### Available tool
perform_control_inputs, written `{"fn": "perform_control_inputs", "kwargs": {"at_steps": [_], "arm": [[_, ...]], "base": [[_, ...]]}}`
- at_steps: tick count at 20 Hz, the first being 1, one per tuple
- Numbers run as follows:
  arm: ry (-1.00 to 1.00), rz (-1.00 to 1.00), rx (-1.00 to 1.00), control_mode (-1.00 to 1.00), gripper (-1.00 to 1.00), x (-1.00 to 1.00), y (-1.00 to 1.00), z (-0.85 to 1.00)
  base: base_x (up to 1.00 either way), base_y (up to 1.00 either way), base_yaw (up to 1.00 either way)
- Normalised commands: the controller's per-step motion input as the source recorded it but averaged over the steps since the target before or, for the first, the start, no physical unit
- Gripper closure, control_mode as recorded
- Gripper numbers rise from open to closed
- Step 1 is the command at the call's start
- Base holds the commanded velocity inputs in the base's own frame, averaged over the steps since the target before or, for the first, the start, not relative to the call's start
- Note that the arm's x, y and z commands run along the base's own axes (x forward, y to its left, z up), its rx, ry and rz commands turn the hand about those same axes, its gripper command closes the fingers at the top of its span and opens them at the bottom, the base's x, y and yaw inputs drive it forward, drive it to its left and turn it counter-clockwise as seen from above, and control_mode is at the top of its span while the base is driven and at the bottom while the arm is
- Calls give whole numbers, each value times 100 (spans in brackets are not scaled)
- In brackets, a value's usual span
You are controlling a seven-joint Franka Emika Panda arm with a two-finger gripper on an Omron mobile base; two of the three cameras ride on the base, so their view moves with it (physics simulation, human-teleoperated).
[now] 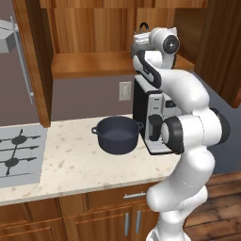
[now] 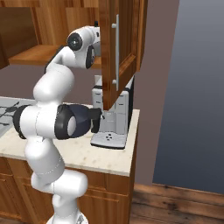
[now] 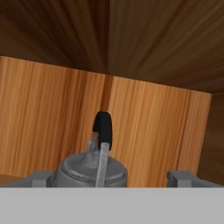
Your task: Pick the kettle from the cabinet and place it on a stove burner. Then pick the pot from the counter and place it on another stove burner. Finally, turn both burners on.
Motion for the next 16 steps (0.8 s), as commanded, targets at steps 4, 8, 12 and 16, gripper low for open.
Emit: {"fn": "perform_control_inputs", "kwargs": {"at_steps": [4, 8, 12, 16], "arm": [[0, 0, 0, -100, -100, 8, 0, 3], [0, 1, 0, -100, -100, 11, 0, 0], [0, 0, 0, -100, -100, 11, 6, 0], [1, 0, 0, -100, -100, 12, 15, 0]], "base": [[0, 0, 0], [0, 0, 0], [0, 0, 0], [0, 0, 0]]}}
